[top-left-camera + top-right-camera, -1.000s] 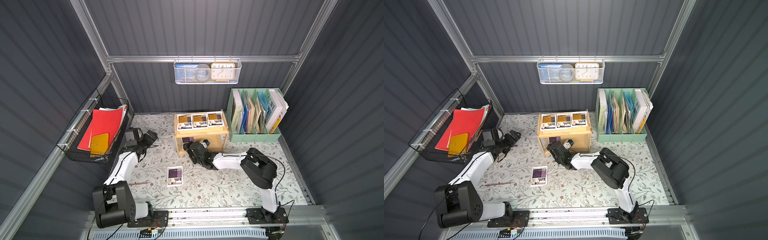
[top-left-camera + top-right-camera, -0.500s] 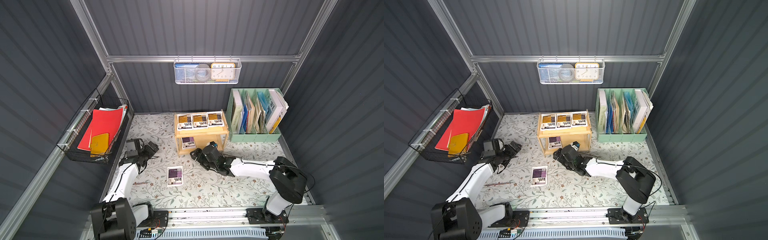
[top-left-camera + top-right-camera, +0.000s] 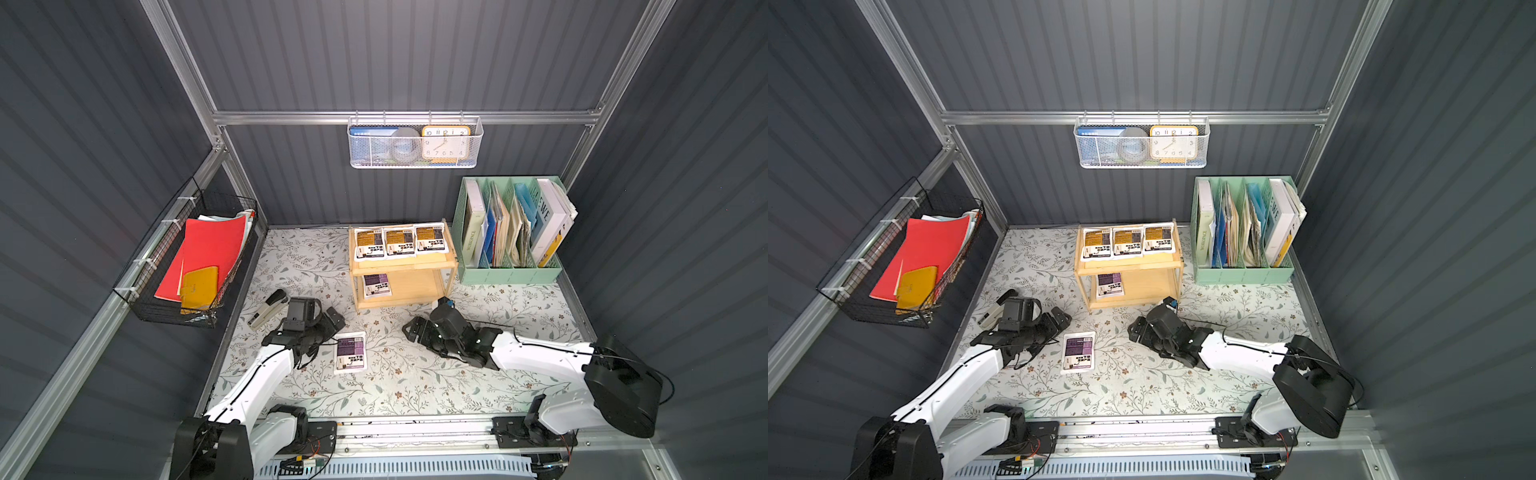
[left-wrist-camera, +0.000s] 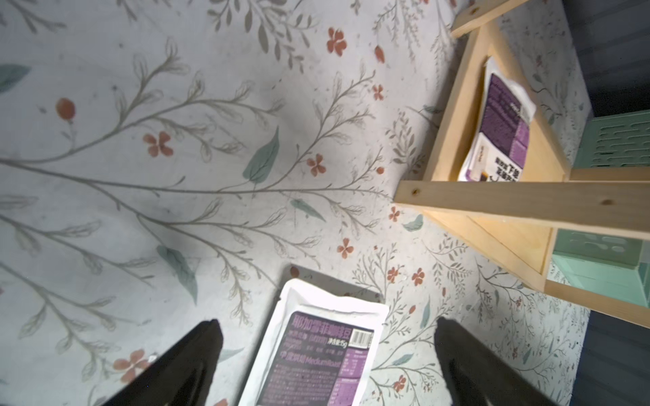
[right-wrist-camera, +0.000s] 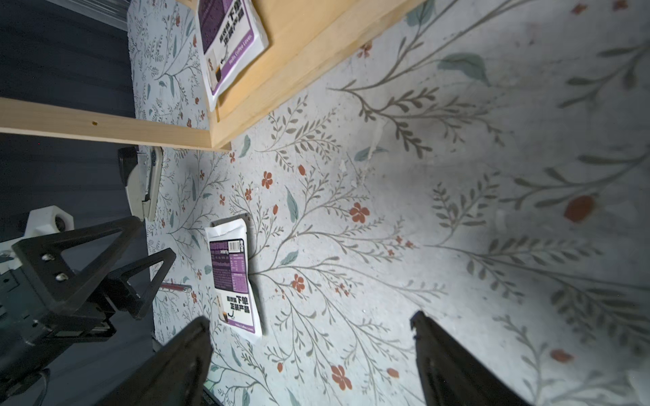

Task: Place the bagged coffee beans on the shelf by color
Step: Adjust the bagged coffee beans at the center of the board.

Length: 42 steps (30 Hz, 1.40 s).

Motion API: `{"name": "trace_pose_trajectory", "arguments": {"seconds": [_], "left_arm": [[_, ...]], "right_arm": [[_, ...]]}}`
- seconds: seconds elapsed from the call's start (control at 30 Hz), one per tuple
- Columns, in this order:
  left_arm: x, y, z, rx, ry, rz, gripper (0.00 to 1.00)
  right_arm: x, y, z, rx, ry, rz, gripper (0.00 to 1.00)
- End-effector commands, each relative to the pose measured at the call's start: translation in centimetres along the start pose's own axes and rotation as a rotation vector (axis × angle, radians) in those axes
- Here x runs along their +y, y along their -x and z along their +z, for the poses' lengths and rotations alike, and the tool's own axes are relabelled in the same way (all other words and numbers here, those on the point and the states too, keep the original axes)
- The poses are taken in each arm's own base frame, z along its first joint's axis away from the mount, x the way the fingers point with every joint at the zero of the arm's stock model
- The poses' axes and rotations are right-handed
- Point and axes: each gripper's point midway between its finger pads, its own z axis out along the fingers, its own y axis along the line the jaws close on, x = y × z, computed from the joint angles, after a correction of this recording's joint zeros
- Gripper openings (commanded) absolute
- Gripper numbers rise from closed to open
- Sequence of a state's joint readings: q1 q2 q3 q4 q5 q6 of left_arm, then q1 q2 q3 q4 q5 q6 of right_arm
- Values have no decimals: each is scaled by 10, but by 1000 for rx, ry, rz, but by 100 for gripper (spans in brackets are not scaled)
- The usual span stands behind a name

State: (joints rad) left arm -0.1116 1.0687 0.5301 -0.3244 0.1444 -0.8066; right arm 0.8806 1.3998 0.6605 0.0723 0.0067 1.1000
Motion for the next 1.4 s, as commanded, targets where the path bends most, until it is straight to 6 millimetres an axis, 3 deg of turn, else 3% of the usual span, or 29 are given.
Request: {"name": "trace_pose_trajectory", "arguments": {"seconds": [0.0,0.47,0.77,0.87,1.1,1.2,1.37], "left_arm": [[2,-4,4,-9,11,-20,100],[11,-62,9,97,6,15,100],[-2,-105,10,220,-66,57,100],[-17,-117,14,243,-113,82,100],[-87,-144,26,259,-179,301,100],[-94,-138,24,192,-121,362,100],[-82,-106,-1,37,-64,308,100]], "right_arm": [[-15,-7,-6,19,-29,-8,92],[-35,0,-26,-4,-49,16,92],[-48,4,-30,-14,-76,37,92],[-44,8,-37,-31,-52,48,92],[-50,6,-37,-19,-66,59,92],[-50,3,-36,-3,-67,64,92],[-40,-4,-32,45,-23,56,92]]}}
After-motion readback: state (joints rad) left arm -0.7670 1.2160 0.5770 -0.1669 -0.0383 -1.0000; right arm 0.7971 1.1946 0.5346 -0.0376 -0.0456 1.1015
